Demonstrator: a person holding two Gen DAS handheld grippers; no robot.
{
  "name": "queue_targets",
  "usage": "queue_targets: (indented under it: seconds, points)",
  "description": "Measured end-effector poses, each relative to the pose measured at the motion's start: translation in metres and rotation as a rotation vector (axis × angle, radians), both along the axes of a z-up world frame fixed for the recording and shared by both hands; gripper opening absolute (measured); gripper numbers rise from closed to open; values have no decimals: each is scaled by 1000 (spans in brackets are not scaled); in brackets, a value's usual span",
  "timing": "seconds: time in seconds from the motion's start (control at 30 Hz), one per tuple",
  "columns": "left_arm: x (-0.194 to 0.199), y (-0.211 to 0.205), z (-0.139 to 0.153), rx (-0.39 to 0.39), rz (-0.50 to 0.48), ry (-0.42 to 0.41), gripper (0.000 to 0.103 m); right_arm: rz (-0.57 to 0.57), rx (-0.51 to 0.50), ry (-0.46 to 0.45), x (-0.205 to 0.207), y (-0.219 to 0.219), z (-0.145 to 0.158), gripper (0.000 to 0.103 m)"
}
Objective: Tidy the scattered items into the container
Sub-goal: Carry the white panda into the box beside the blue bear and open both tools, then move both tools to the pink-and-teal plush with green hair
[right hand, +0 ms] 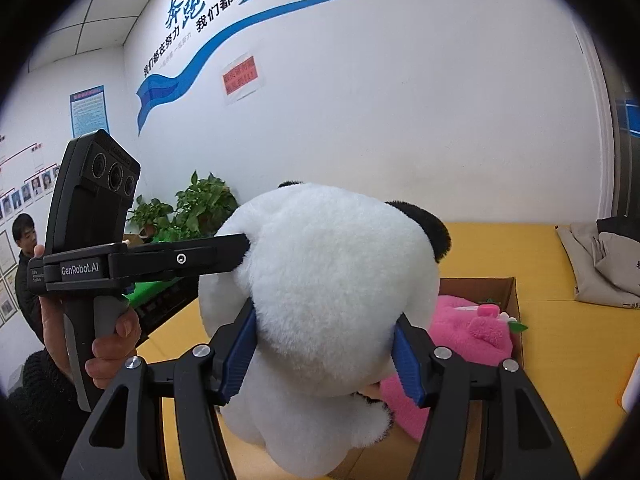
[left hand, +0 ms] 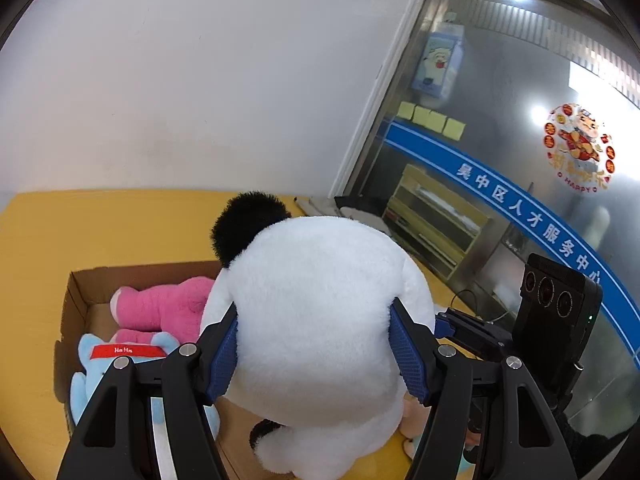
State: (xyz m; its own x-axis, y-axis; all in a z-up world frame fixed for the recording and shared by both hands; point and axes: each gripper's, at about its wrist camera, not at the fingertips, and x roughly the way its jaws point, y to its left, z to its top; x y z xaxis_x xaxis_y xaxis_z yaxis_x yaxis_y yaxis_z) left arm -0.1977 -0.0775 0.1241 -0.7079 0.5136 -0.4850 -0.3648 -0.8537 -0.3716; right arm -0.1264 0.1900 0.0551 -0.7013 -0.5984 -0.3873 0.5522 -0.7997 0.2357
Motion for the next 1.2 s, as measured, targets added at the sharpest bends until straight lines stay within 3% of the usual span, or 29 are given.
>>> queue_targets:
  seconds: [0.07,0.2,0.27,0.5,0.57,0.67,0.9,1.2]
  points:
    - [-20,-3,-38,-6,18,-96,72,-5,14,-72,-18,-2,-22,61]
    - [-45,-3,-123,-28,27,-335,73,-1,95,-322,-46,-12,-95,61]
    - [-40,-3,-137,-27,22,-336,75,-1,146,-404,-51,-19,-123,61]
    - [-19,-8,-119,-36,93,-288,92,-5,149,-357,-36,-15,-104,71]
    - [-4,-9,-107,-67,138,-250,92,-33,156,-311,-21,-10,-91,78]
    - [27,-11,-87,-120,188,-163,103,-98,190,-249,-2,1,-75,81]
    - [100,16,-63,-256,277,-50,103,-210,245,-198,51,4,-65,83]
    - [146,35,-56,-242,293,-53,103,-272,269,-180,92,5,-58,83]
